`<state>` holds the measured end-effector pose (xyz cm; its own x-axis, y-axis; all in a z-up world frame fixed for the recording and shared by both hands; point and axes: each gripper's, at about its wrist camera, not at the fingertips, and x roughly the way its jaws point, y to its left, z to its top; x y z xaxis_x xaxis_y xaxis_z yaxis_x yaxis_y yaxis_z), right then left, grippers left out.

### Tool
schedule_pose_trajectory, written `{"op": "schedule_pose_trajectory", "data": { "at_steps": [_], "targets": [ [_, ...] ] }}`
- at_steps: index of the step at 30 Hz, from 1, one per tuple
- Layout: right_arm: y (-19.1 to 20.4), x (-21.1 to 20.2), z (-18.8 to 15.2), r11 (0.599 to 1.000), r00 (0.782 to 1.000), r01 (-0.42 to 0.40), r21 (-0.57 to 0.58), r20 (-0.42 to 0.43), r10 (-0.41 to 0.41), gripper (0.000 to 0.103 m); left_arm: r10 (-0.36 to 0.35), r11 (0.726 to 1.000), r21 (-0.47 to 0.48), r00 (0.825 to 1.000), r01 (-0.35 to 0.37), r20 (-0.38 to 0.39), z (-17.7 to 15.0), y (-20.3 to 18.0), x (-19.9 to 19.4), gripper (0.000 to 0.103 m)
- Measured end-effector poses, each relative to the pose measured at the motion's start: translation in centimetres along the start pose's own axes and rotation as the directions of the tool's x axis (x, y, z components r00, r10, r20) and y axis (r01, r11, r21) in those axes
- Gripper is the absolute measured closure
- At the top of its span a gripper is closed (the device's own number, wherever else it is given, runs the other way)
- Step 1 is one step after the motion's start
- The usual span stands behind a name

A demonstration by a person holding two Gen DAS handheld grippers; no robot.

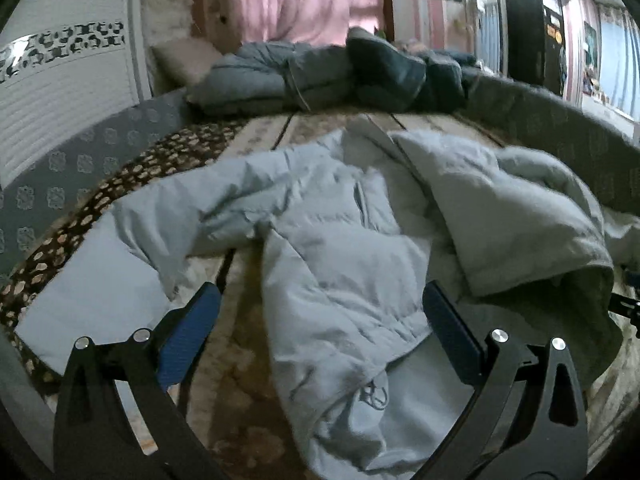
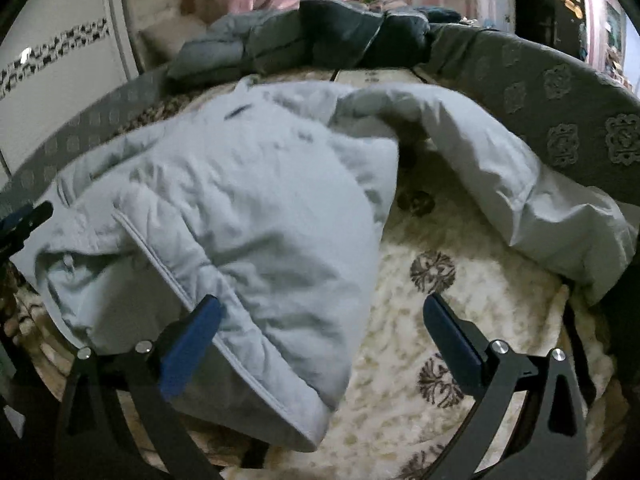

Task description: Fold large clothes

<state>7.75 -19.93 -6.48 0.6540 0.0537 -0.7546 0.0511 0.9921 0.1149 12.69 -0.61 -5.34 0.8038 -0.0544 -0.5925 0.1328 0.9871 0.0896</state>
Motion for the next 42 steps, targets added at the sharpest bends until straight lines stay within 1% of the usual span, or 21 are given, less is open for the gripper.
{"op": "schedule_pose_trajectory", "data": {
  "at_steps": [3, 5, 6, 7, 8, 10, 11, 13, 16, 19, 23, 26, 28, 30, 32, 33, 34, 35, 39, 41, 42],
  "targets": [
    [0.5, 0.9, 0.1, 0.999, 1.0, -0.005, -0.039, -0.008, 0.004, 0.002, 0.009, 1.0, 0.022, 0.999, -0.009, -0.036, -0.3, -0.5, 1.5, 0.003],
    [0.4, 2.0, 0.1, 0.998, 0.998, -0.046, -0.043, -0.045, 0.044, 0.013, 0.015, 0.999, 0.037, 0.997, -0.013, -0.076, -0.8, -0.2, 2.7, 0.003],
    [0.2, 3.0, 0.2, 0.997, 0.994, -0.07, -0.03, -0.088, 0.068, 0.048, 0.023, 0.999, 0.05, 0.995, -0.018, -0.101, -1.1, -0.4, 3.6, 0.003],
    [-0.3, 3.9, 0.4, 0.998, 0.992, -0.055, -0.015, -0.111, 0.053, 0.07, 0.03, 0.998, 0.063, 0.992, -0.023, -0.12, -1.4, 0.0, 4.3, 0.003],
    [-0.8, 4.0, 0.7, 0.998, 0.993, -0.062, 0.001, -0.1, 0.062, 0.076, 0.04, 0.997, 0.077, 0.989, -0.03, -0.142, -1.6, 0.1, 5.0, 0.004],
    [-3.1, 4.0, 1.4, 0.995, 0.993, -0.079, 0.063, -0.078, 0.083, 0.087, 0.016, 0.997, 0.079, 0.982, -0.001, -0.189, -1.9, 0.5, 6.4, 0.032],
    [-4.0, 3.6, 1.6, 0.995, 0.995, -0.073, 0.074, -0.058, 0.077, 0.089, 0.003, 0.997, 0.076, 0.979, 0.013, -0.205, -1.9, 0.7, 6.7, 0.035],
    [-6.9, 1.7, 2.5, 0.992, 0.999, -0.045, 0.114, 0.023, 0.042, 0.092, -0.035, 0.998, 0.043, 0.976, 0.045, -0.215, -1.6, 1.2, 6.7, 0.056],
    [-12.0, -2.7, 4.2, 0.982, 0.984, 0.019, 0.186, 0.168, -0.051, 0.099, -0.114, 0.993, -0.024, 0.976, 0.112, -0.184, -1.2, 1.6, 5.6, 0.071],
    [-16.5, -6.9, 5.7, 0.967, 0.958, 0.043, 0.251, 0.264, -0.111, 0.1, -0.235, 0.969, -0.113, 0.965, 0.222, -0.119, -0.5, 0.6, 2.9, 0.074],
    [-18.2, -6.7, 4.4, 0.967, 0.966, 0.112, 0.227, 0.203, -0.159, 0.098, -0.309, 0.945, -0.136, 0.948, 0.297, -0.081, -1.6, -2.0, 0.7, 0.077],
    [-17.8, -4.5, 1.1, 0.98, 0.986, 0.129, 0.154, 0.084, -0.143, 0.096, -0.294, 0.939, -0.22, 0.95, 0.266, -0.106, -4.5, -0.6, 1.4, 0.08],
    [-17.1, -4.3, -1.7, 0.979, 0.987, 0.148, 0.139, 0.044, -0.155, 0.069, -0.243, 0.953, -0.216, 0.961, 0.212, -0.129, -6.7, 0.8, 1.1, 0.081],
    [-17.0, -4.5, -3.0, 0.975, 0.984, 0.173, 0.137, 0.028, -0.178, 0.062, -0.175, 0.978, -0.142, 0.971, 0.152, -0.165, -8.7, 1.5, 0.3, 0.082],
    [-16.9, -5.2, -3.8, 0.973, 0.982, 0.18, 0.145, 0.026, -0.185, 0.058, -0.144, 0.983, -0.135, 0.975, 0.122, -0.169, -9.6, 2.7, -1.1, 0.085],
    [-16.9, -5.7, -3.8, 0.973, 0.983, 0.177, 0.147, 0.03, -0.183, 0.045, -0.139, 0.981, -0.16, 0.977, 0.113, -0.162, -9.9, 3.8, -2.5, 0.088],
    [-16.5, -6.5, -3.4, 0.976, 0.981, 0.171, 0.138, 0.063, -0.181, 0.041, -0.128, 0.978, -0.182, 0.98, 0.099, -0.153, -9.9, 4.6, -3.8, 0.101],
    [-16.4, -7.1, -2.6, 0.978, 0.98, 0.165, 0.125, 0.089, -0.177, 0.04, -0.088, 0.979, -0.193, 0.985, 0.059, -0.146, -10.0, 5.2, -5.0, 0.103],
    [-14.1, -8.7, 0.4, 0.989, 0.97, 0.125, 0.082, 0.201, -0.139, 0.014, -0.036, 0.98, -0.196, 0.996, 0.019, -0.085, -9.2, 7.5, -8.6, 0.101],
    [-12.7, -8.1, 2.7, 0.995, 0.971, 0.08, 0.067, 0.222, -0.093, 0.01, -0.045, 0.987, -0.156, 0.998, 0.036, -0.05, -7.4, 6.8, -8.7, 0.054],
    [-11.8, -7.5, 4.2, 0.996, 0.972, 0.066, 0.059, 0.223, -0.077, 0.01, -0.042, 0.987, -0.156, 0.999, 0.038, -0.027, -6.4, 5.7, -8.5, 0.01]
  ]
}}
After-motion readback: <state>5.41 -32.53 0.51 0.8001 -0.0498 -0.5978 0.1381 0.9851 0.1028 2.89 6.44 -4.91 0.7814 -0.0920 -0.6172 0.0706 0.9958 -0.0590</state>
